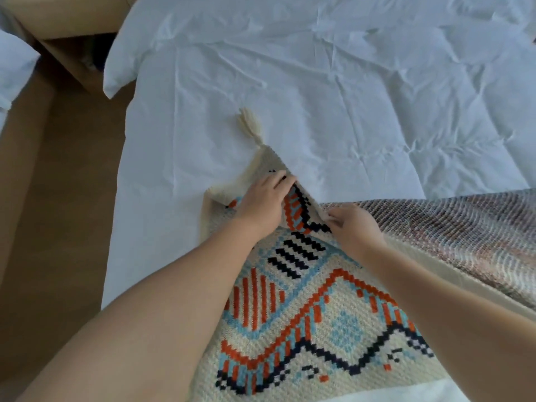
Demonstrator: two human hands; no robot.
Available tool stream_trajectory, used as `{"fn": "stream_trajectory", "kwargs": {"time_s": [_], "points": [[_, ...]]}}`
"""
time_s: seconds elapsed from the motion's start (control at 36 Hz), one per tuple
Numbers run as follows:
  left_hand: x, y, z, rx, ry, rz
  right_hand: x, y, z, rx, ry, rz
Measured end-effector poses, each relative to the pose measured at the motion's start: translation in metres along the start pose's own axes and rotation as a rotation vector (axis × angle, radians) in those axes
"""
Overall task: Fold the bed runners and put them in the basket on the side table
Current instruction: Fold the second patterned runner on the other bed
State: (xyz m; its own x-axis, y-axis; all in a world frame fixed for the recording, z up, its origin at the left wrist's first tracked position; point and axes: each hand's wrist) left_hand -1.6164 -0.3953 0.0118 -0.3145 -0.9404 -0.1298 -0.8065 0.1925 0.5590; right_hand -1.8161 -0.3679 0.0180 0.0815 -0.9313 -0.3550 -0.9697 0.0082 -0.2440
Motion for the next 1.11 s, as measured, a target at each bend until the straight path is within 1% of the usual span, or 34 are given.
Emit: {"fn": "stream_trajectory", "kwargs": {"time_s": [0.11,0.19,0.22,0.33,0.44,0.53,0.61,0.67,0.75,0.81,0.86,0.89,0.92,1.0,1.06,1.11], "points": [[0.031,0.012,-0.01,0.202,-0.184,0.068,-0.022,0.002,0.001,0.019,0.054,-0.124],[0.042,0.011,-0.011,0.306,-0.21,0.138,-0.03,0.009,0.003,0.013,0.071,-0.18],[0.041,0.011,-0.01,0.295,-0.204,0.127,-0.033,0.011,0.003,0.018,0.073,-0.194],[0.024,0.002,-0.01,0.167,-0.25,-0.05,-0.046,0.017,0.006,-0.006,0.067,-0.236],[-0.002,-0.006,-0.019,0.219,-0.268,-0.015,-0.059,0.018,0.007,-0.043,0.009,-0.209],[-0.033,-0.007,-0.019,0.206,-0.244,0.009,-0.071,0.015,0.005,-0.069,-0.033,-0.179],[-0.07,-0.02,-0.017,0.126,-0.254,-0.069,-0.084,0.012,0.005,-0.118,-0.096,-0.184],[-0.095,-0.023,-0.017,0.057,-0.279,-0.156,-0.092,0.009,0.008,-0.166,-0.137,-0.218],[-0.133,-0.019,-0.008,0.023,-0.291,-0.275,-0.103,0.002,0.014,-0.239,-0.179,-0.291],[-0.16,-0.025,0.004,0.038,-0.305,-0.307,-0.111,-0.001,0.022,-0.275,-0.217,-0.343],[-0.186,-0.029,0.017,-0.003,-0.302,-0.381,-0.119,-0.001,0.032,-0.298,-0.28,-0.38],[-0.196,-0.031,0.023,0.003,-0.324,-0.374,-0.123,0.0,0.037,-0.307,-0.301,-0.398],[-0.206,-0.03,0.028,-0.024,-0.329,-0.412,-0.128,0.001,0.042,-0.318,-0.312,-0.42],[-0.231,-0.027,0.043,-0.109,-0.268,-0.438,-0.141,0.004,0.055,-0.381,-0.312,-0.505],[-0.245,-0.024,0.051,-0.109,-0.263,-0.435,-0.147,0.009,0.064,-0.407,-0.304,-0.531],[-0.255,-0.02,0.057,-0.052,-0.253,-0.461,-0.154,0.013,0.069,-0.434,-0.318,-0.537]]}}
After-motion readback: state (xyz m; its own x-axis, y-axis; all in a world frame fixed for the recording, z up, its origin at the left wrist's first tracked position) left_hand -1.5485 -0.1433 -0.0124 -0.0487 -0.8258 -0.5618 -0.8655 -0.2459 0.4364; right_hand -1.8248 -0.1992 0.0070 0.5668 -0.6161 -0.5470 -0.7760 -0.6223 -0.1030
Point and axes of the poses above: each hand's wrist, its own x-axis towards the middle knuckle, its own z-axis out of the palm, y = z × x, and after that the axes turned 12 degrees about -x, right-handed
